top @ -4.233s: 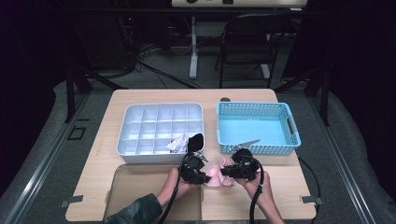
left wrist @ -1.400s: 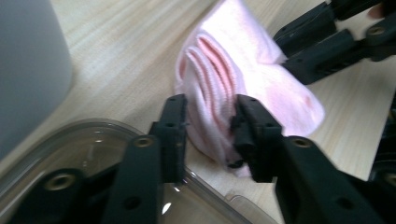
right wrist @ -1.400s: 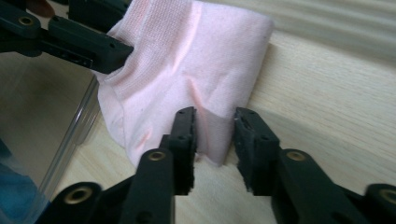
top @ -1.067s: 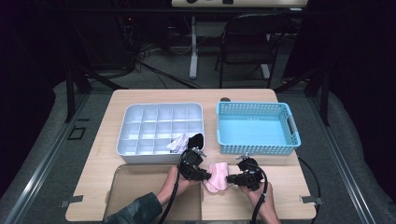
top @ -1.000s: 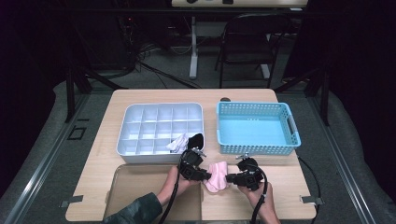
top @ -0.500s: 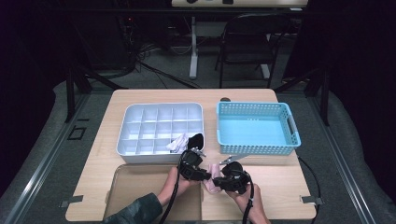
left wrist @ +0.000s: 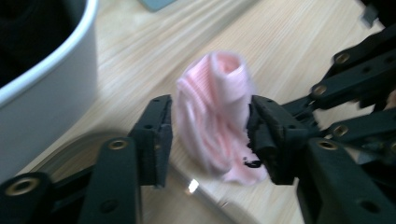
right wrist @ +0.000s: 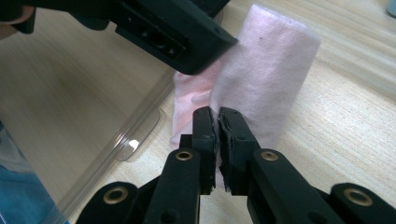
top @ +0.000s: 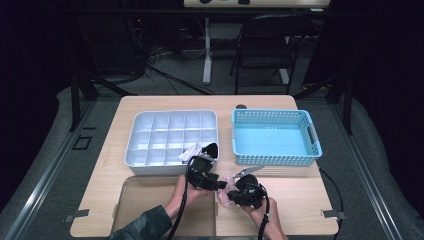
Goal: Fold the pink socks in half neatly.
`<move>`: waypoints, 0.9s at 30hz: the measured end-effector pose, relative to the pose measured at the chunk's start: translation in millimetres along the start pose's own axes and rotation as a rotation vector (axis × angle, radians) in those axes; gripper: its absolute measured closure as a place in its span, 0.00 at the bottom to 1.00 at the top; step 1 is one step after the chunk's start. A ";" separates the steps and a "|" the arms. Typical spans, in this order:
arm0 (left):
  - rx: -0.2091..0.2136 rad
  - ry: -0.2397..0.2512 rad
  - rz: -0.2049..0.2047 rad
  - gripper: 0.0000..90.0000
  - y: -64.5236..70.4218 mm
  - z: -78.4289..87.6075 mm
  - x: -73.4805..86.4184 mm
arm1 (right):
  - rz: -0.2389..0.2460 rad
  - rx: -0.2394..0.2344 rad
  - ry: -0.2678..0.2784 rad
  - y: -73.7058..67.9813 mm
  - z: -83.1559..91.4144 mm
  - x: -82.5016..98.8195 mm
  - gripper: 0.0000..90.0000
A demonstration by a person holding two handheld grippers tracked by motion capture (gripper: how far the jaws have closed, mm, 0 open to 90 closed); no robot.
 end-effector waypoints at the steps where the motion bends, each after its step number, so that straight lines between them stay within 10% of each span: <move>1: -0.006 0.009 -0.001 0.55 0.3 -1.6 -1.6 | -0.002 0.005 0.006 -0.2 -0.5 -0.3 0.95; 18: -0.003 -0.098 -0.032 0.60 -4.1 -26.7 15.3 | -0.012 0.031 -0.037 3.8 15.8 8.4 0.74; 27: 0.052 -0.109 -0.057 0.71 0.6 -27.6 18.0 | -0.056 0.076 0.021 41.9 36.1 5.1 0.55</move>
Point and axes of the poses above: each handheld gripper's, and its own axes: z roughly backward along the jaws, x roughly out of its underside, y roughly to its right, the point moved 10 cm from there along -z, roughly forward along the jaws, and after that the axes turned 7 degrees about y, right-handed, at the moved point
